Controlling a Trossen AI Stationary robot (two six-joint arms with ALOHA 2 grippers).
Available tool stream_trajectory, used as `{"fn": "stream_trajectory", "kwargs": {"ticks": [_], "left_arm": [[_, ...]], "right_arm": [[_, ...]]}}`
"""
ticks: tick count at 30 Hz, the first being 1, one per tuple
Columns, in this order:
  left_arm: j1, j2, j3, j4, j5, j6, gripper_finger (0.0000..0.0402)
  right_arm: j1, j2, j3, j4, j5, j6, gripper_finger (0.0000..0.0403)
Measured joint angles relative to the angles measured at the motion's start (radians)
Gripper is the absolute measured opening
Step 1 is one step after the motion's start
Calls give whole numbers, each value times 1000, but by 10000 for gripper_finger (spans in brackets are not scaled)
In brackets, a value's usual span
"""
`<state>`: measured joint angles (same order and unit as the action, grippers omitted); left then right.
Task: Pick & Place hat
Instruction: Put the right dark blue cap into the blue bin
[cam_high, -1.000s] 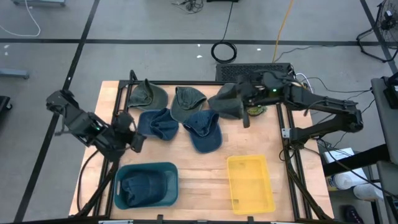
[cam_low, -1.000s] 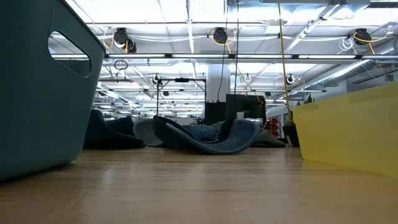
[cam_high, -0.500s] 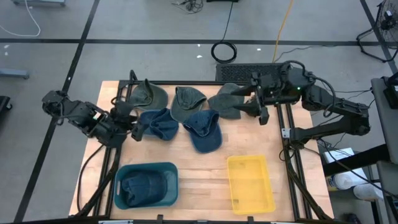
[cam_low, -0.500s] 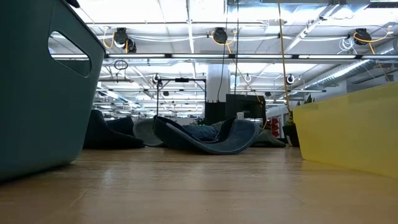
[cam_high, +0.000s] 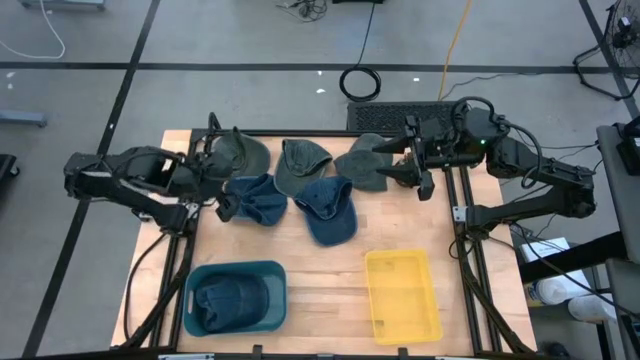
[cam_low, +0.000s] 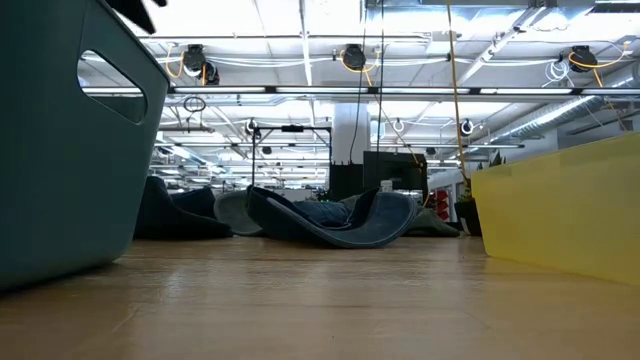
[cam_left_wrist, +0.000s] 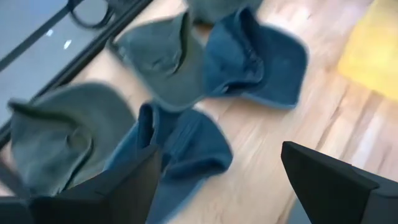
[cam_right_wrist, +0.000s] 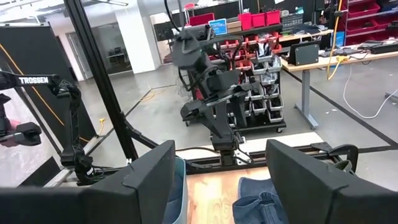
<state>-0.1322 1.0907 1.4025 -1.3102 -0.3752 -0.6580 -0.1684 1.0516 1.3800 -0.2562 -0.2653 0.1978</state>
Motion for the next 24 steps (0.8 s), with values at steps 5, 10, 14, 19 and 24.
{"fn": "stream_trajectory", "kwargs": {"ticks": [5, 10, 14, 19, 24], "left_arm": [[92, 23, 0, 135, 59, 96, 342], [172, 69, 0, 163, 183, 35, 342], [210, 127, 0, 157, 291, -106, 342], [233, 199, 0, 159, 409, -313, 342], [237, 273, -1, 150, 460, -460, 342]], "right_arm": [[0, 0, 0, -1, 1, 1, 236], [0, 0, 0, -3, 1, 86, 233], [0, 0, 0, -3, 1, 131, 233], [0, 0, 0, -3, 1, 132, 229], [0, 0, 0, -3, 1, 132, 228]]}}
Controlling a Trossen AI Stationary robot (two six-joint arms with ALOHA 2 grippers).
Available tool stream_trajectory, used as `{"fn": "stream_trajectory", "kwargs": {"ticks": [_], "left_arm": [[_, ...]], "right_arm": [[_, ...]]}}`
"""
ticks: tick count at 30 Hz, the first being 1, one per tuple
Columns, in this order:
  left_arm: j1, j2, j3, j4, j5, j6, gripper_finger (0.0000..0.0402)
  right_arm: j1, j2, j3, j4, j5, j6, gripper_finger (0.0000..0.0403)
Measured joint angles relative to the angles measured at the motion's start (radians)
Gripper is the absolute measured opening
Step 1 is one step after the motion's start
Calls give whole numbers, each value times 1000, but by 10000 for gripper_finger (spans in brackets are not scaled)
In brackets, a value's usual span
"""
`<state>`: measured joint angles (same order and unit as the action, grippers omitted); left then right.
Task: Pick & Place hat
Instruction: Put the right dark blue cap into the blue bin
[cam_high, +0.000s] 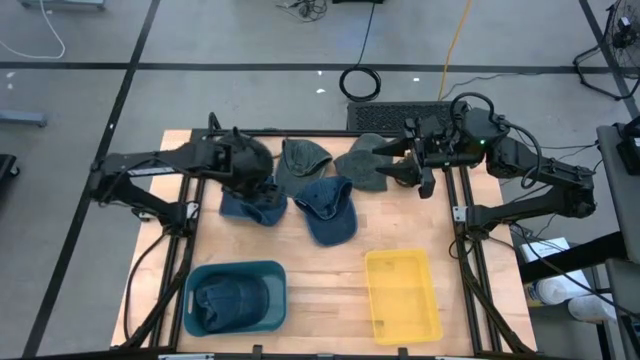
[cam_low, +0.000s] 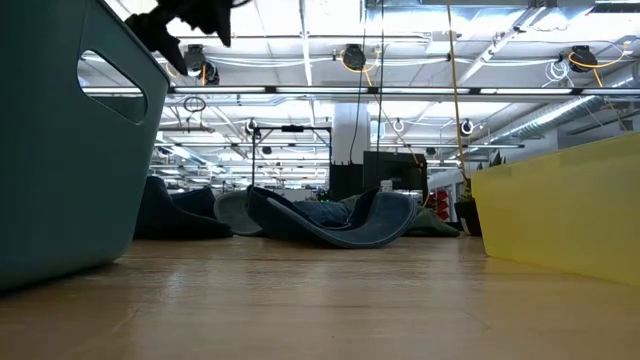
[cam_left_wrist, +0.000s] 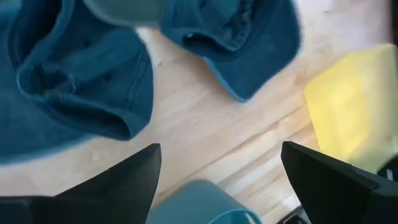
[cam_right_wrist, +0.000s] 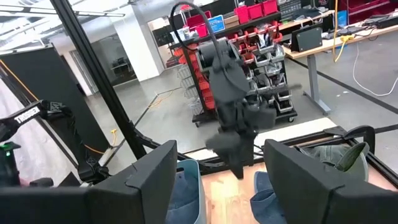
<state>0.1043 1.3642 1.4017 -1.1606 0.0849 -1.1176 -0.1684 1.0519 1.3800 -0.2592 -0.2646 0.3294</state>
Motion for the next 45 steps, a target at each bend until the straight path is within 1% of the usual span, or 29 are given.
{"fn": "stream_trajectory", "kwargs": {"ticks": [4, 10, 17, 21, 26, 34, 45], "left_arm": [[0, 59, 0, 5, 3, -78, 342], [0, 149, 0, 20, 1, -131, 342], [0, 228, 0, 166, 2, -146, 342], [0, 266, 0, 231, 2, -162, 342], [0, 318, 0, 243, 3, -173, 342], [0, 398, -3, 248, 48, -177, 342], [16, 474, -5, 304, 19, -175, 342]], "right_arm": [[0, 0, 0, 0, -2, -7, 227], [0, 0, 0, 0, -2, -85, 228], [0, -9, 0, 1, -3, -159, 224], [0, -17, 0, 2, -15, -162, 224], [0, -24, 0, 1, -81, -166, 222], [0, -37, 0, 0, -82, -166, 220], [0, -54, 0, -12, -83, -160, 219]]}}
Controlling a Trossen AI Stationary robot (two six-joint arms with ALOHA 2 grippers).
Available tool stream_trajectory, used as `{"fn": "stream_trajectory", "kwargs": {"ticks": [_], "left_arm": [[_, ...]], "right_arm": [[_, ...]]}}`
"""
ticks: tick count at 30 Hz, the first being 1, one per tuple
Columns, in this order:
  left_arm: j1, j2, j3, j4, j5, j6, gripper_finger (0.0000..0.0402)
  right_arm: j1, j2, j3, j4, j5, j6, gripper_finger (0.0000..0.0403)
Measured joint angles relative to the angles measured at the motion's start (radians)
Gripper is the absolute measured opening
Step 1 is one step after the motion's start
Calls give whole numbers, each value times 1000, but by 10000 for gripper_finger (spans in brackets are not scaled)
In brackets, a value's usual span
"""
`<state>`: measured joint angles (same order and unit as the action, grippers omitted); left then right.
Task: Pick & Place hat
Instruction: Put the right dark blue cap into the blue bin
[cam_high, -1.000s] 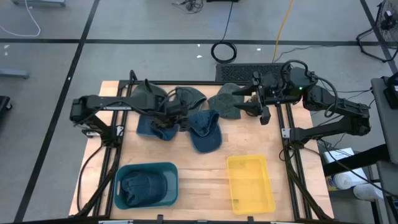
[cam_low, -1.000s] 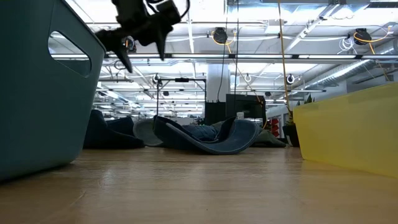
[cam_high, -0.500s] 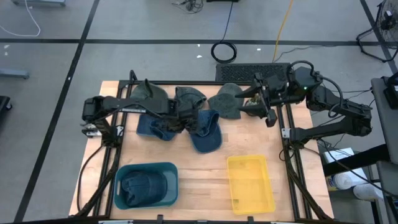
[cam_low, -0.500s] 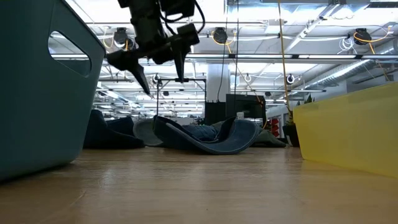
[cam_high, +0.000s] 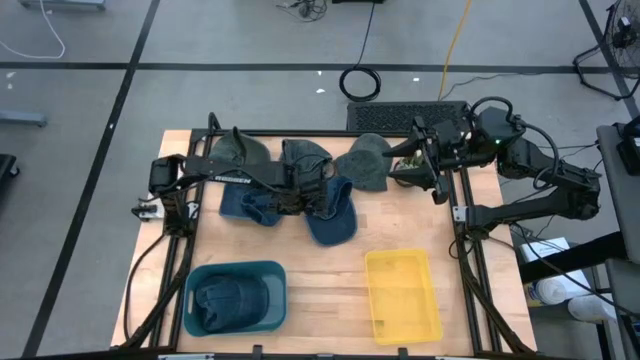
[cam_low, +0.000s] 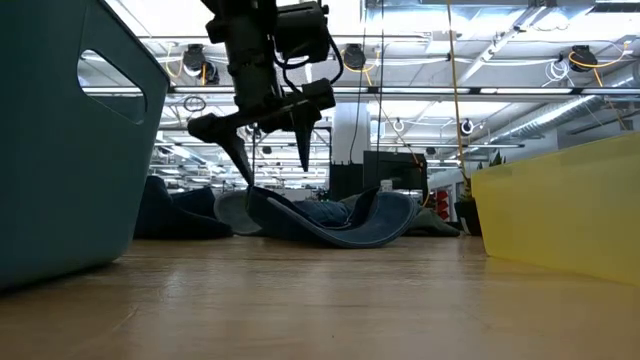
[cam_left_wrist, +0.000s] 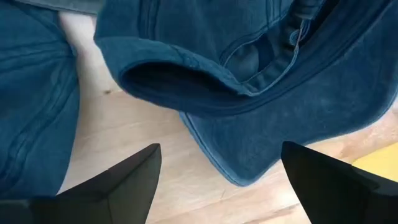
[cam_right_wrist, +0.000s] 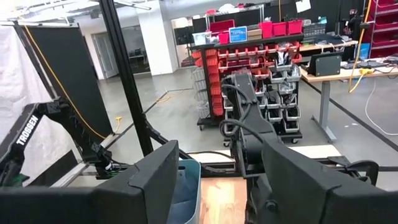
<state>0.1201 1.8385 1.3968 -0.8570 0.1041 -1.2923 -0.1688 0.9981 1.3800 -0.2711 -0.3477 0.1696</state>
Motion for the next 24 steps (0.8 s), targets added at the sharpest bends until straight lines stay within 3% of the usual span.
{"fn": "stream_trajectory", "kwargs": {"ticks": [5, 17, 24], "left_arm": [[-1, 9, -28, 23, 1, -5, 342], [-3, 9, -165, 348, 18, -79, 342], [-1, 9, -166, 358, -36, -93, 342]], "right_arm": [[0, -6, 0, -11, 0, -2, 219], [0, -7, 0, -47, 1, -6, 216], [0, -7, 0, -56, 1, -6, 216]]}}
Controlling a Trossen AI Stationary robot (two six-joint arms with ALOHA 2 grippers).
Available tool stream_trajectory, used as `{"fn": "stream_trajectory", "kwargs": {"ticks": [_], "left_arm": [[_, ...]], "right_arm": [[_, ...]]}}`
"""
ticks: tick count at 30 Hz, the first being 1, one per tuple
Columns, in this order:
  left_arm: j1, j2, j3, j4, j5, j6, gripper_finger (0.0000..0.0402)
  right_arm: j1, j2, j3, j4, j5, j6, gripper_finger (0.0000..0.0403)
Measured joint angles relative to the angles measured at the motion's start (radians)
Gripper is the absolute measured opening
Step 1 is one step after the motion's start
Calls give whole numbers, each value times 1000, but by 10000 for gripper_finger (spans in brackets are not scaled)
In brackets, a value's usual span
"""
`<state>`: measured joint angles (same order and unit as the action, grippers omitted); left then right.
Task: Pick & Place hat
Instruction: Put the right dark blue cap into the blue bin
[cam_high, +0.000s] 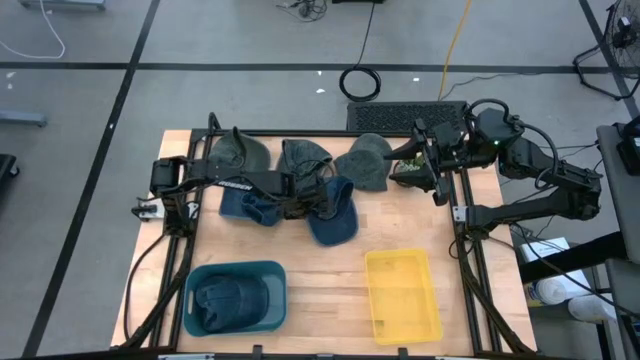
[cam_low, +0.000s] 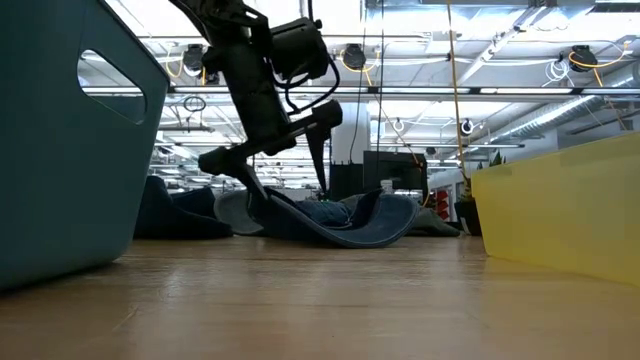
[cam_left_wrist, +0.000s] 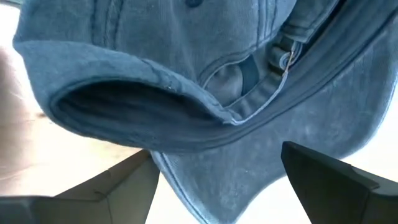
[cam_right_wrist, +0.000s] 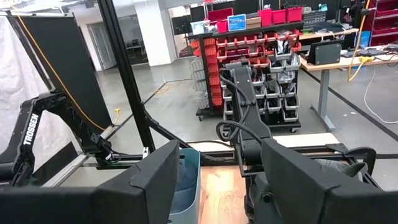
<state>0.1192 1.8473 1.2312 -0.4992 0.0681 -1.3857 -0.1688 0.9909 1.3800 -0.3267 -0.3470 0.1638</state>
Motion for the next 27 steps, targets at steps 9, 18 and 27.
{"fn": "stream_trajectory", "kwargs": {"ticks": [9, 18, 27], "left_arm": [[0, 0, 0, 34, -19, 13, 342], [0, 0, 0, 23, -9, 13, 256], [0, 0, 0, 21, -9, 10, 103]], "right_arm": [[0, 0, 0, 0, 0, 0, 212], [0, 0, 0, 0, 2, 0, 208], [0, 0, 0, 0, 2, 7, 206]]}}
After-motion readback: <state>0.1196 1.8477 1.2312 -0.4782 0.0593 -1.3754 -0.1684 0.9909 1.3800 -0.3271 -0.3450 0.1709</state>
